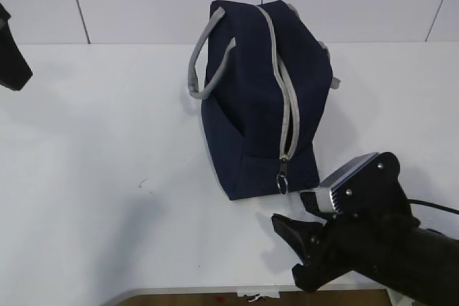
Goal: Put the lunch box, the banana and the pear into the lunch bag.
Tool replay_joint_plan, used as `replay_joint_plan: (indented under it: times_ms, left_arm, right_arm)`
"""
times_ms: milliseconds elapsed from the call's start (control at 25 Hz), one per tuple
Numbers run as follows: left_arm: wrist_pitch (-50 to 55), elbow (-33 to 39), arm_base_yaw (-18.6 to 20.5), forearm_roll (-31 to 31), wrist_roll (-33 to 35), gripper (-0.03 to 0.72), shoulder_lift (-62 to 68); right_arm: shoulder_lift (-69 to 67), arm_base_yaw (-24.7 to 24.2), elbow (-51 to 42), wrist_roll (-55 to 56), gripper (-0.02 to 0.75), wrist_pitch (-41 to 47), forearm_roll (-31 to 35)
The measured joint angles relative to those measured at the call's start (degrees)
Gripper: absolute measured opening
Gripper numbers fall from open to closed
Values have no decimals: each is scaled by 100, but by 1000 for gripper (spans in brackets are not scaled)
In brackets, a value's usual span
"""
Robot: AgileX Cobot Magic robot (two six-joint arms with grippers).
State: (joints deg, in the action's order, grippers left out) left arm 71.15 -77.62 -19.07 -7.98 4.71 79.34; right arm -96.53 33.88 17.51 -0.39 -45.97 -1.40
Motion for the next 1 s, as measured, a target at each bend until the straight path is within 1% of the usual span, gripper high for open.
replay_joint_plan:
  times_ms: [120,320,480,760,880,1000]
  left_arm:
    - [0,0,0,-9,0,360,0]
    - [0,0,0,-9,0,353,0]
    - [0,0,0,-9,0,344,0]
    - [0,0,0,-9,-9,340,0]
    - [0,0,0,-9,-9,330,0]
    - [0,0,0,-9,-9,325,0]
  right_arm:
    - [-134,0,11,162,440,-351,-32]
    - [-312,0,21,237,440,-586,322]
    - [-489,0,52,239,440,-895,356]
    - [-666,0,190,249,439,-1026,379]
    - [-678,0,190,249,410,-1029,394]
    - [-678,0,190,249,344,-1029,394]
